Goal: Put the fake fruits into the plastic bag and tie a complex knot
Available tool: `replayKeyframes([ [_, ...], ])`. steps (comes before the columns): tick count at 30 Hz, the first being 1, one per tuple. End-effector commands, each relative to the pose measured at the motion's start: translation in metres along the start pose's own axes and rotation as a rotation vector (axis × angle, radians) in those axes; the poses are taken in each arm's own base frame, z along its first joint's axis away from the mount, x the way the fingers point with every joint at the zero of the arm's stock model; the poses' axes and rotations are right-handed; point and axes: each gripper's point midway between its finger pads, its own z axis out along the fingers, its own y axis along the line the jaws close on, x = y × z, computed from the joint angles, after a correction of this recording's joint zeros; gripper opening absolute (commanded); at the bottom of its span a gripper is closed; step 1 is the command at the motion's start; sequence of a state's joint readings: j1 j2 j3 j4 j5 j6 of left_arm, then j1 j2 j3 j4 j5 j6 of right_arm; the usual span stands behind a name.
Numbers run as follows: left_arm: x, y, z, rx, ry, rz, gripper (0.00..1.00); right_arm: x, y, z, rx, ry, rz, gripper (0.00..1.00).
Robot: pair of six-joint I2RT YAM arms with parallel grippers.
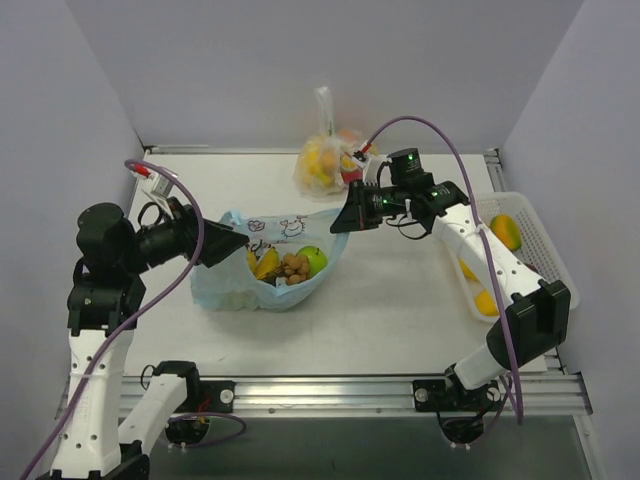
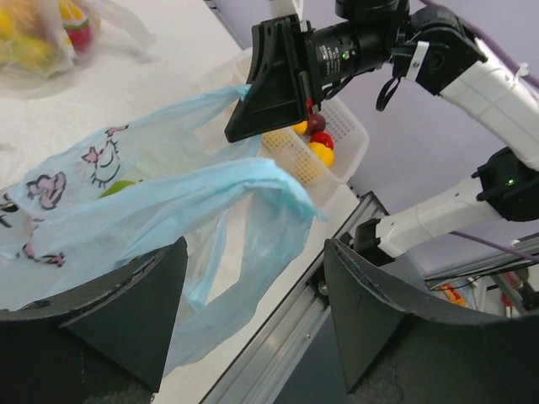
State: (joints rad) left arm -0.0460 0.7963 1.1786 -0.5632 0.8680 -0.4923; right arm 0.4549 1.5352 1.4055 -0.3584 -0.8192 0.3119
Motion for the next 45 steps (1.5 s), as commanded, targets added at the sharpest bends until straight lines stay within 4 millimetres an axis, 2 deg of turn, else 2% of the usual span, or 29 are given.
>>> replayKeyframes([
  [1, -0.024, -0.013, 0.011, 0.074, -0.072, 0.044, 0.76, -0.009, 0.024, -0.012, -0.044, -0.042, -0.055, 0.0],
  [4, -0.023, -0.019, 0.022, 0.099, -0.053, 0.074, 0.77, -0.01, 0.029, -0.013, -0.059, -0.042, -0.06, 0.0],
  [7, -0.03, -0.023, 0.026, 0.113, -0.065, 0.116, 0.71, -0.013, 0.035, -0.016, -0.073, -0.051, -0.075, 0.0],
  [8, -0.032, -0.024, 0.027, 0.117, -0.07, 0.124, 0.56, -0.015, 0.037, -0.019, -0.076, -0.06, -0.084, 0.0],
  [10, -0.044, -0.033, 0.025, 0.135, -0.089, 0.178, 0.35, -0.025, 0.039, -0.032, -0.08, -0.092, -0.097, 0.0],
  [11, -0.049, -0.035, 0.024, 0.136, -0.098, 0.201, 0.16, -0.032, 0.042, -0.041, -0.083, -0.117, -0.105, 0.0],
  [12, -0.055, -0.035, 0.024, 0.13, -0.101, 0.223, 0.08, -0.038, 0.043, -0.05, -0.084, -0.138, -0.108, 0.0],
  [13, -0.065, -0.041, 0.019, 0.122, -0.117, 0.274, 0.0, -0.056, 0.042, -0.073, -0.077, -0.198, -0.12, 0.0],
  [15, -0.079, -0.033, 0.017, 0.094, -0.13, 0.292, 0.0, -0.076, 0.044, -0.105, -0.065, -0.278, -0.137, 0.0],
  [16, -0.086, -0.035, 0.014, 0.097, -0.14, 0.305, 0.0, -0.089, 0.038, -0.125, -0.041, -0.329, -0.132, 0.0],
  [17, -0.094, -0.041, 0.01, 0.112, -0.147, 0.322, 0.0, -0.101, 0.056, -0.145, -0.063, -0.372, -0.174, 0.0],
  [19, -0.104, -0.042, 0.012, 0.129, -0.147, 0.322, 0.0, -0.11, 0.071, -0.164, -0.074, -0.413, -0.209, 0.0],
  [20, -0.109, -0.048, 0.011, 0.141, -0.157, 0.339, 0.0, -0.113, 0.087, -0.177, -0.099, -0.432, -0.24, 0.0],
  [23, -0.112, -0.046, 0.011, 0.132, -0.166, 0.331, 0.0, -0.107, 0.104, -0.187, -0.119, -0.446, -0.276, 0.0],
  [26, -0.099, -0.027, 0.013, 0.074, -0.157, 0.299, 0.0, -0.087, 0.076, -0.175, -0.039, -0.401, -0.274, 0.0],
  [27, -0.084, -0.011, 0.016, 0.039, -0.128, 0.258, 0.0, -0.074, 0.042, -0.159, 0.041, -0.358, -0.274, 0.0],
  [29, -0.071, 0.013, 0.019, -0.038, -0.11, 0.237, 0.0, -0.047, 0.01, -0.144, 0.099, -0.278, -0.233, 0.0],
  [30, -0.057, 0.025, 0.02, -0.068, -0.082, 0.209, 0.0, -0.034, -0.005, -0.135, 0.124, -0.239, -0.229, 0.0],
  [31, -0.04, 0.048, 0.024, -0.115, -0.047, 0.182, 0.0, -0.015, -0.03, -0.123, 0.179, -0.186, -0.216, 0.0],
  [34, 0.002, 0.081, 0.03, -0.158, 0.049, 0.115, 0.0, 0.01, -0.058, -0.111, 0.241, -0.118, -0.206, 0.0],
  [36, 0.008, 0.086, 0.029, -0.17, 0.067, 0.131, 0.0, 0.01, -0.059, -0.111, 0.244, -0.103, -0.192, 0.0],
  [37, 0.001, 0.082, 0.028, -0.168, 0.054, 0.156, 0.0, 0.003, -0.052, -0.116, 0.237, -0.122, -0.205, 0.0],
  [38, -0.02, 0.067, 0.024, -0.155, 0.01, 0.214, 0.0, -0.018, -0.034, -0.129, 0.23, -0.178, -0.26, 0.0],
  [40, -0.051, 0.038, 0.016, -0.115, -0.052, 0.314, 0.0, -0.042, -0.009, -0.156, 0.235, -0.263, -0.329, 0.0],
  [41, -0.076, 0.009, 0.008, -0.073, -0.105, 0.384, 0.0, -0.062, 0.016, -0.175, 0.225, -0.335, -0.388, 0.0],
  [44, -0.101, -0.028, -0.005, -0.021, -0.187, 0.46, 0.0, -0.073, 0.041, -0.197, 0.231, -0.403, -0.464, 0.0],
  [45, -0.104, -0.029, -0.007, -0.032, -0.204, 0.448, 0.0, -0.07, 0.041, -0.198, 0.233, -0.405, -0.466, 0.0],
])
